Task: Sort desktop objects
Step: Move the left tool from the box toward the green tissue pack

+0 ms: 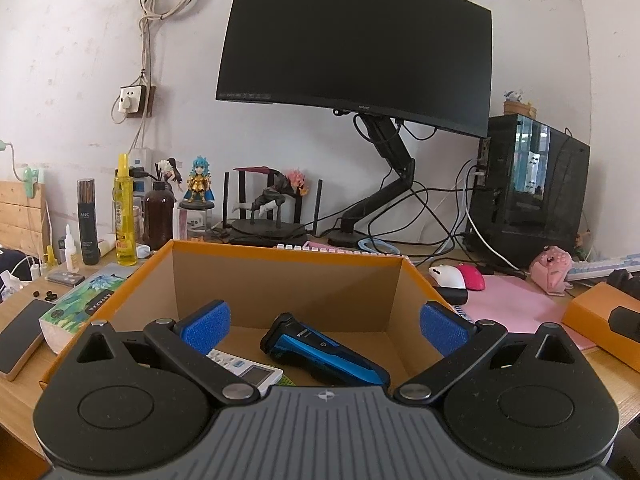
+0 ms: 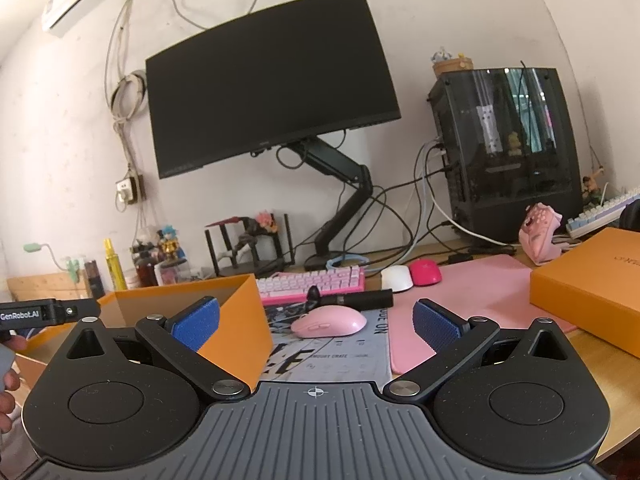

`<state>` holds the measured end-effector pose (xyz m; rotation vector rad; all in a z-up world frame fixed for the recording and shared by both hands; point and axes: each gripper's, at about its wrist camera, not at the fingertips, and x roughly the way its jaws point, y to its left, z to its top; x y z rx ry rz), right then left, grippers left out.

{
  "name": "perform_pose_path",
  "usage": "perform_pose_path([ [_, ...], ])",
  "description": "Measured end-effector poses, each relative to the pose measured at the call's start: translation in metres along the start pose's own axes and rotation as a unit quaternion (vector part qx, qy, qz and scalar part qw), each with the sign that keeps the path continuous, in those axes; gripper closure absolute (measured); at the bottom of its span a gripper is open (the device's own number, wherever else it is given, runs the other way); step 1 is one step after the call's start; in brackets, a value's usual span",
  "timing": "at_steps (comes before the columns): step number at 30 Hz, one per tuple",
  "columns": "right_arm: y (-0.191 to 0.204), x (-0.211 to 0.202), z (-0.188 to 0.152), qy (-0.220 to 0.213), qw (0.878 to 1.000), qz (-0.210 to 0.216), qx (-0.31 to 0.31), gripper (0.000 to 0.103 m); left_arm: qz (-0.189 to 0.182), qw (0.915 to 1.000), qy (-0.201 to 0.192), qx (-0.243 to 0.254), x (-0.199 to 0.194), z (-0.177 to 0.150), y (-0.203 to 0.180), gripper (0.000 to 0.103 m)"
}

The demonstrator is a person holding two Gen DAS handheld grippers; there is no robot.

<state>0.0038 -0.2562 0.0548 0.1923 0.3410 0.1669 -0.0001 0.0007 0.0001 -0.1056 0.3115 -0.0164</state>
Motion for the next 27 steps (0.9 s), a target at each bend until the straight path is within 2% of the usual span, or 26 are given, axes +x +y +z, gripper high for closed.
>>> perform_pose_path([
  [8, -0.001, 0.0, 0.003, 0.005, 1.0, -0.004, -0.004, 0.0, 0.001, 0.9999, -0.008, -0.007, -0.004, -0.003, -0.002, 0.0],
  [15, 0.004, -0.004, 0.002, -0.001, 1.0, 0.007, -0.003, 0.0, -0.016, 0.9984, -0.038, -0.037, -0.018, 0.01, 0.014, 0.0],
  [24, 0.021, 0.0, 0.003, 0.003, 0.999, 0.032, -0.005, 0.0, 0.026, 0.9966, -0.075, -0.019, -0.038, 0.035, 0.058, 0.0],
  [27, 0.029, 0.002, 0.002, 0.007, 0.999, 0.041, -0.005, 0.0, 0.062, 0.9939, -0.091, 0.0, -0.042, 0.046, 0.077, 0.0],
])
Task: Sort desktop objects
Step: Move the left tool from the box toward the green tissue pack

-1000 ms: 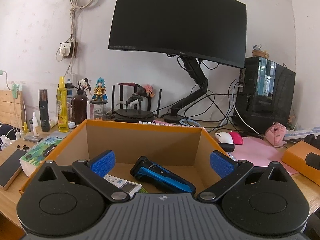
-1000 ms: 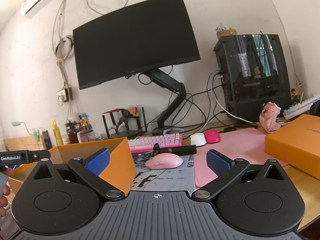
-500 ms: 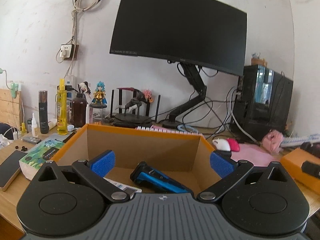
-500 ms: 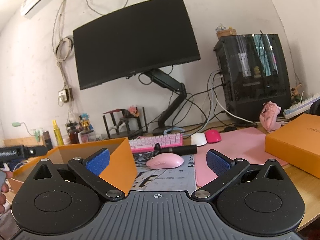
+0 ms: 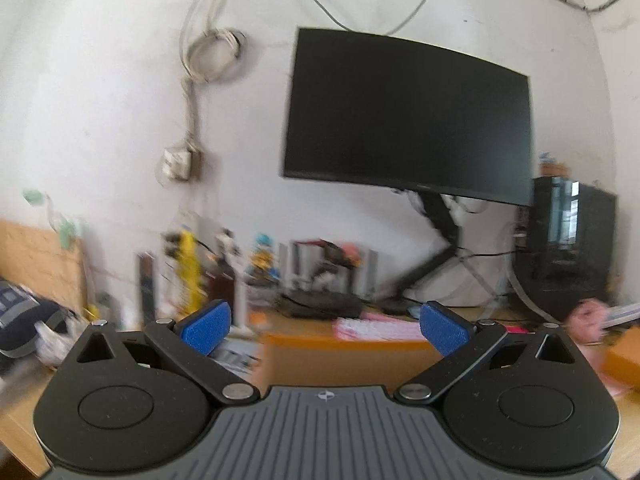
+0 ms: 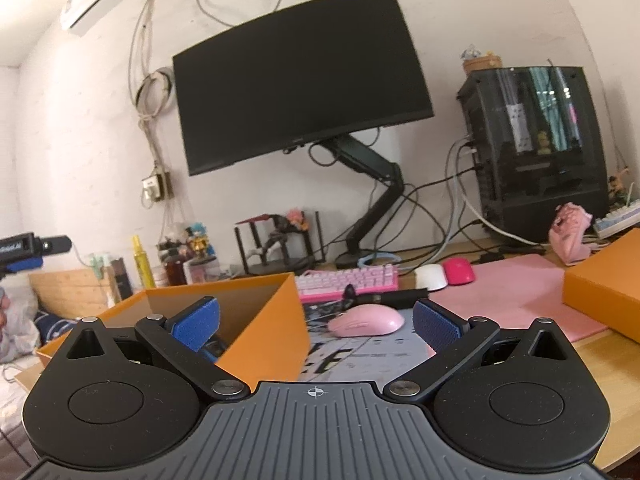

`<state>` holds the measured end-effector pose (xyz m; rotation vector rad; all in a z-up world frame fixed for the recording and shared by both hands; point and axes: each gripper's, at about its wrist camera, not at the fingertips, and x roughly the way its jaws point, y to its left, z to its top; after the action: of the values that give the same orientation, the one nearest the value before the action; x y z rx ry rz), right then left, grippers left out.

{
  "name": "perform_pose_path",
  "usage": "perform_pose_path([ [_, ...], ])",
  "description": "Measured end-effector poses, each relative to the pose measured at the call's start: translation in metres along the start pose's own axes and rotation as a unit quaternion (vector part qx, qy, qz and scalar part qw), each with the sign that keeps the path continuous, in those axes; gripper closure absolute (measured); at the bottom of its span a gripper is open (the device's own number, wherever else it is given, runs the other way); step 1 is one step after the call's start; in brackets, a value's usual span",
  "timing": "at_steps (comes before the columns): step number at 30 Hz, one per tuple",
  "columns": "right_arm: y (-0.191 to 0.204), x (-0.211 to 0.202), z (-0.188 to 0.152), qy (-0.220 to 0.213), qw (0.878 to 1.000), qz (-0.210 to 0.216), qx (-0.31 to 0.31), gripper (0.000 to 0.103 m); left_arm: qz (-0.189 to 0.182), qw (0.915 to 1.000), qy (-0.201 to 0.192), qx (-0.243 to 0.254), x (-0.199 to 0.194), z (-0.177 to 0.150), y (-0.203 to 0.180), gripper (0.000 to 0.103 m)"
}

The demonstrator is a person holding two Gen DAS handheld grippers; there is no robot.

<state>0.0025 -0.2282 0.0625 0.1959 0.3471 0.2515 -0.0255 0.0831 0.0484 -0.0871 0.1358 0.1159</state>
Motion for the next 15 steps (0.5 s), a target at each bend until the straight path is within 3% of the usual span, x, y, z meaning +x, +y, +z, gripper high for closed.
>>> perform_pose_path([
  [4, 0.007, 0.006, -0.006, 0.008, 1.0, 0.011, -0.002, 0.0, 0.04, 0.9991, 0.005, 0.017, 0.011, 0.004, 0.029, 0.0],
  [9, 0.017, 0.01, -0.008, 0.016, 1.0, 0.023, 0.002, 0.0, 0.065, 0.997, 0.041, -0.01, 0.035, -0.004, 0.075, 0.0],
  [15, 0.022, 0.011, -0.005, 0.019, 0.999, 0.027, 0.02, 0.0, 0.082, 0.99, 0.115, -0.003, 0.078, -0.043, 0.105, 0.0],
])
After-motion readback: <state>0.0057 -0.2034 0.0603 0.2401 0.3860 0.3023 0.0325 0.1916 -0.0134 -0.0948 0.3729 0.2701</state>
